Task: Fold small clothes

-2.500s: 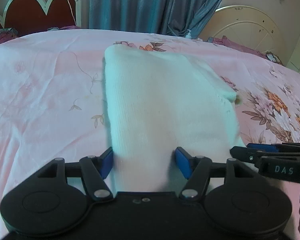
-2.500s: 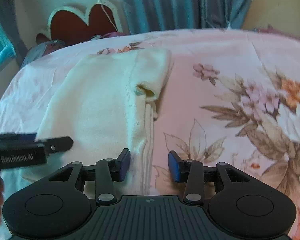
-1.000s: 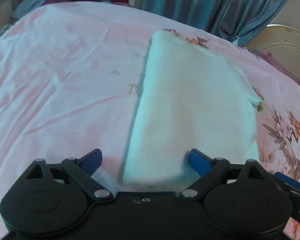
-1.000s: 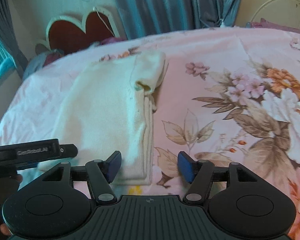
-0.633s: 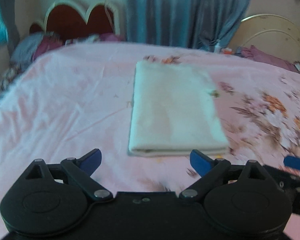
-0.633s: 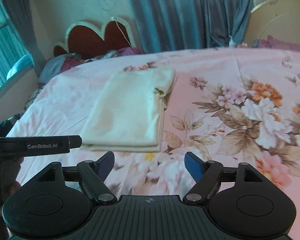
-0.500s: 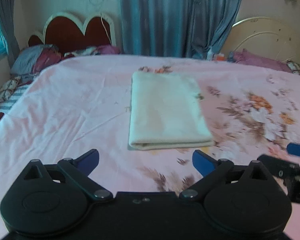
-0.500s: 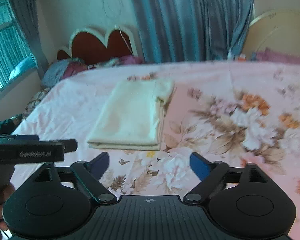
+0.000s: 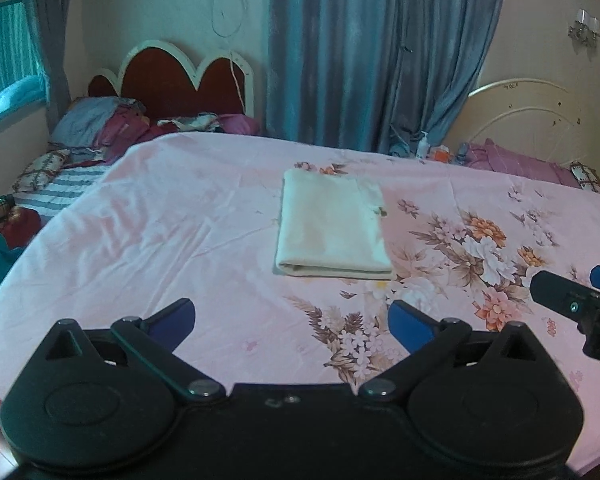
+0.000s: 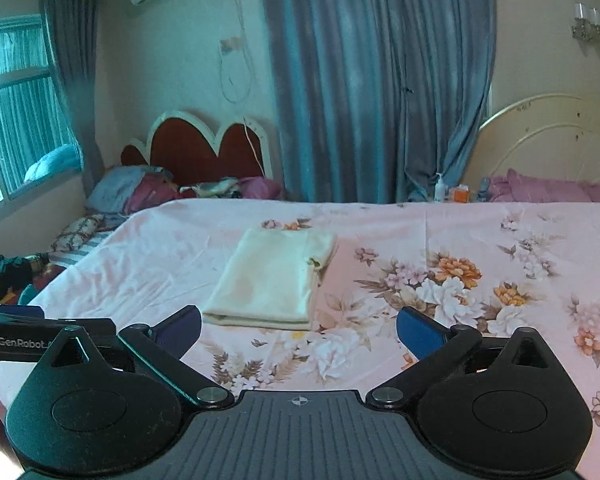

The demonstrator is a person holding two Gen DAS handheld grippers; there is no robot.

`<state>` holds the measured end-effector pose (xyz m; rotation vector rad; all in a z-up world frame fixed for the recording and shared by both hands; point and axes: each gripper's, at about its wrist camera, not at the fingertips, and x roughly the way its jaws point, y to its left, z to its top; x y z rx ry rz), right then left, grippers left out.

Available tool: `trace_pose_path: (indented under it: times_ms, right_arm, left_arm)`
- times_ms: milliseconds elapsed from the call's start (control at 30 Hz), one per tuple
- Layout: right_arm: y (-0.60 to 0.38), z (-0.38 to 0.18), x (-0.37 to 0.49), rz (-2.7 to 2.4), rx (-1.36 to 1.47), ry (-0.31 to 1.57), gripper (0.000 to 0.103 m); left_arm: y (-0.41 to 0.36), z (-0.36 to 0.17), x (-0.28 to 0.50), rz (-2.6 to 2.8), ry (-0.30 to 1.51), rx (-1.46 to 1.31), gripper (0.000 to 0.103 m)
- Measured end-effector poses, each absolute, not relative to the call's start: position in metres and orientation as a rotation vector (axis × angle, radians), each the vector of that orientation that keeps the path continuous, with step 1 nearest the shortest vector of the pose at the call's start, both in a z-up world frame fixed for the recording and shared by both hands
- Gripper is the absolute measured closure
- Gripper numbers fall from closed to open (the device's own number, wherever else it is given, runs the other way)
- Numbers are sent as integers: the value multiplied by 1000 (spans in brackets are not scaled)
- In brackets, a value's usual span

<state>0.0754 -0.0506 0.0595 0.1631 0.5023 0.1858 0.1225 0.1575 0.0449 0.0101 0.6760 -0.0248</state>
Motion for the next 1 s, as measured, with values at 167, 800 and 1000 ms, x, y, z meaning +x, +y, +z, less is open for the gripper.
trace_pose_path:
  times_ms: [167,800,1000]
  right_arm:
    - [-52,64,63,190,165,482,0]
    - [-67,63,50,198,175,475,0]
    - [-68,64,50,201,172,473,0]
  left_arm:
    - [159,52,104,-17,657,-6,1]
    - [152,59,85,-15,624,10,1]
    - [148,61,83,-5,620,16,1]
